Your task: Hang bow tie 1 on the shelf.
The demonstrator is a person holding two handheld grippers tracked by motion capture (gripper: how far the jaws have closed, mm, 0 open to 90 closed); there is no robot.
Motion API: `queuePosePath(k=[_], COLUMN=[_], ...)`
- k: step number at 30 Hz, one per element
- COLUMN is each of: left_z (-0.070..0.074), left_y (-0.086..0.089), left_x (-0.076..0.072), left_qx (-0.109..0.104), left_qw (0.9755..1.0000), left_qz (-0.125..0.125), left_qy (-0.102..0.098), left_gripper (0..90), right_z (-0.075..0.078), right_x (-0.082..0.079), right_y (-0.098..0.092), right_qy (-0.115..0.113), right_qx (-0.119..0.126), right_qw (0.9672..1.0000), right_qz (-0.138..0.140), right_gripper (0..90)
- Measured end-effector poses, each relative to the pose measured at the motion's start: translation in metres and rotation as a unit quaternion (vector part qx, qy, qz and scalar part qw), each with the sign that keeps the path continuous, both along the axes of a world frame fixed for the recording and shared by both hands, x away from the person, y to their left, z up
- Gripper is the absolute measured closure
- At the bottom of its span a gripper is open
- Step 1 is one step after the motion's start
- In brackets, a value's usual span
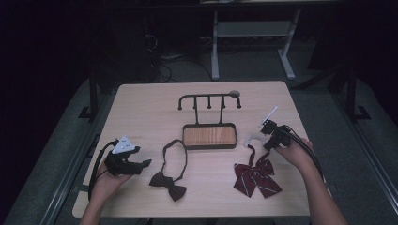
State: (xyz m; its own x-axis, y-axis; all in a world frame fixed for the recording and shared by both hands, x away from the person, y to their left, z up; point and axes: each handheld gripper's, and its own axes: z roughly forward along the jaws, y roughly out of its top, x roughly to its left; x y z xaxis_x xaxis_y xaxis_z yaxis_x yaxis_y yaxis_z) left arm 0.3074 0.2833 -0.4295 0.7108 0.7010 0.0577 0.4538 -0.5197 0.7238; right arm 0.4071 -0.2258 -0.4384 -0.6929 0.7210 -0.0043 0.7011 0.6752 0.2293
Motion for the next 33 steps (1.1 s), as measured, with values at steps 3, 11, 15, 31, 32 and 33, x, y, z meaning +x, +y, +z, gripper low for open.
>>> queuePosePath(k=[3,11,15,31,32,33], left_z=[0.0,-0.001,-0.002,-0.003,-0.003,-0.003], left_y=[0.0,-0.002,-0.003,-0.004,-0.004,-0.004], left_x=[0.0,0.0,0.0,0.001,0.001,0.001], left_qx=[0.0,0.002,0.006,0.007,0.007,0.006], left_qw=[1.0,1.0,1.0,0.9999,0.9999,0.9999], left_qz=[0.0,-0.003,-0.006,-0.007,-0.007,-0.007], left_qy=[0.0,0.004,0.003,0.004,0.005,0.005], left_gripper=[29.0,29.0,29.0,28.7,28.8,28.8], right_z=[0.003,0.018,0.027,0.065,0.067,0.07], right_x=[-0.002,-0.012,-0.017,-0.032,-0.033,-0.033], right_y=[0.0,-0.002,-0.005,-0.003,-0.002,-0.001], right_qy=[-0.004,-0.008,-0.007,-0.007,-0.009,-0.009], right_qx=[0.003,0.025,0.047,0.099,0.099,0.099], right_qw=[1.0,0.9993,0.998,0.9897,0.9894,0.9891], right_qz=[0.003,0.027,0.041,0.103,0.106,0.109], right_gripper=[86.5,86.4,86.5,86.3,86.3,86.3])
